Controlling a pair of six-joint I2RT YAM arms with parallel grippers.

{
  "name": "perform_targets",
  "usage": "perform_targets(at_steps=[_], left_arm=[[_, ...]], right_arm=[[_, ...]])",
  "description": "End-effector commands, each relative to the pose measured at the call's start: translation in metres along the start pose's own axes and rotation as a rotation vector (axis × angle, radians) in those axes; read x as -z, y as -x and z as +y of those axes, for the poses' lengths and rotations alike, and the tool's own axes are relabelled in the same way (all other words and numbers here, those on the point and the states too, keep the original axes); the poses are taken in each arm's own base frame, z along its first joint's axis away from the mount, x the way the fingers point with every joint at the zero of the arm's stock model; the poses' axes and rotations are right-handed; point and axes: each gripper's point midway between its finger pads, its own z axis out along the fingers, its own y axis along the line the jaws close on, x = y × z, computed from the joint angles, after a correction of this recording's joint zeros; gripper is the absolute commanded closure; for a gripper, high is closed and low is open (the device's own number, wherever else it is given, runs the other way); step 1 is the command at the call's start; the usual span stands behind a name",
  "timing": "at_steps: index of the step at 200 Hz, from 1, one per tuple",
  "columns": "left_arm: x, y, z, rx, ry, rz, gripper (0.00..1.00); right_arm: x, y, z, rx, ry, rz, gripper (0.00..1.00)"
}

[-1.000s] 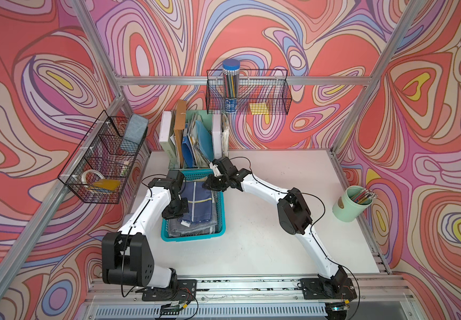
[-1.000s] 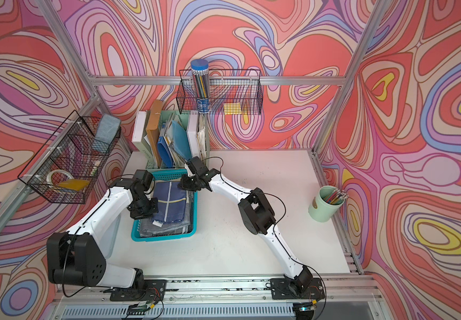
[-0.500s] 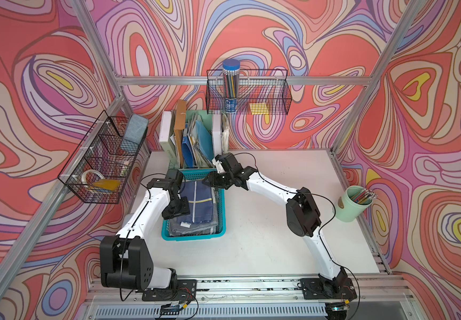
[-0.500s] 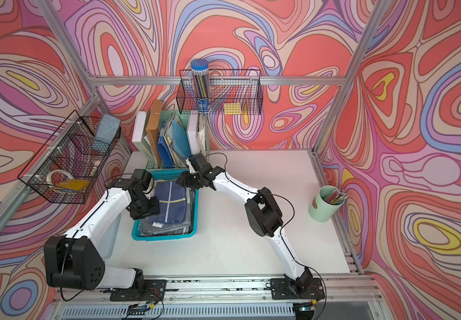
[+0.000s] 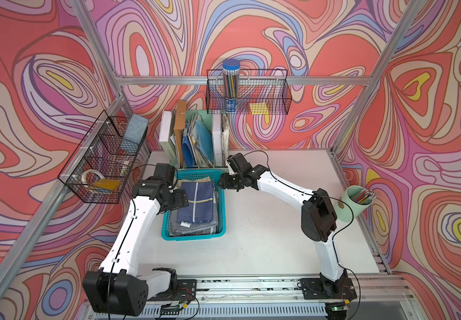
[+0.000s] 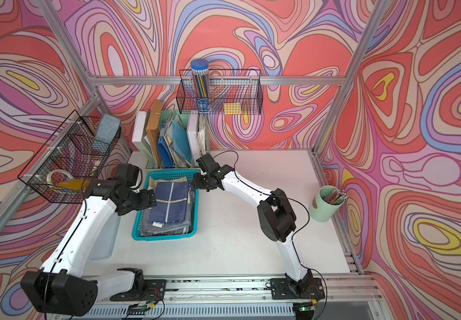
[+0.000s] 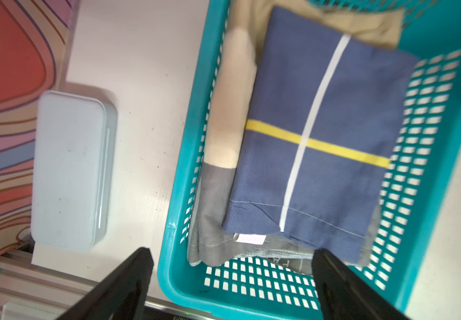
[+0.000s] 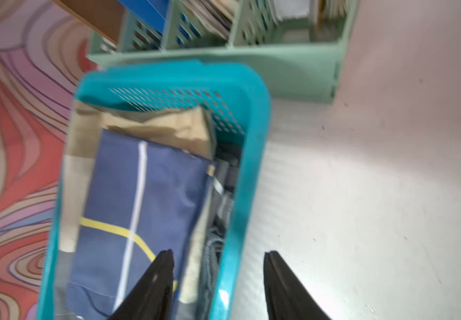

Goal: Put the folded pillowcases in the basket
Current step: Move the basket to the center of the board.

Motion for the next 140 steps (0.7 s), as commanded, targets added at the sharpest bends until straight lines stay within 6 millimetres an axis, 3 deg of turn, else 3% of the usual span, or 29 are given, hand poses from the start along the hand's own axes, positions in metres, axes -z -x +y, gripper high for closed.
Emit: perform_targets(at_steps=[1,35,50,64,83,107,140], left_arm=[[0.022,0.005,0.002,0.020,-0.017,-0.053,0.05],[0.018,0.003,0.001,0.032,-0.033,-0.070,0.05],[0.014,-0.001,0.001,0.036,-0.036,-0.062,0.05],[0.012,-0.003,-0.001,0.036,-0.050,-0.057,0.05],[0.011,-0.004,-0.003,0.037,-0.062,-0.049,0.06],[0.014,-0.004,-0.006,0.042,-0.084,-0.055,0.06],[0.015,-0.005,-0.011,0.035,-0.118,-0.068,0.06]], right_arm=[[0.002,-0.027,-0.008,-0.001,0.010,0.073,0.50],[-0.008,-0.050,-0.006,0.000,0.054,0.127,0.58],[-0.004,-0.051,-0.008,0.000,0.042,0.134,0.62],[0.000,-0.047,0.002,0.001,0.084,0.127,0.71],[-0.004,-0.049,0.011,0.012,0.087,0.156,0.75],[-0.006,-0.050,-0.011,-0.001,-0.031,0.149,0.98],[0.027,-0.040,-0.059,-0.097,-0.134,0.075,1.00]])
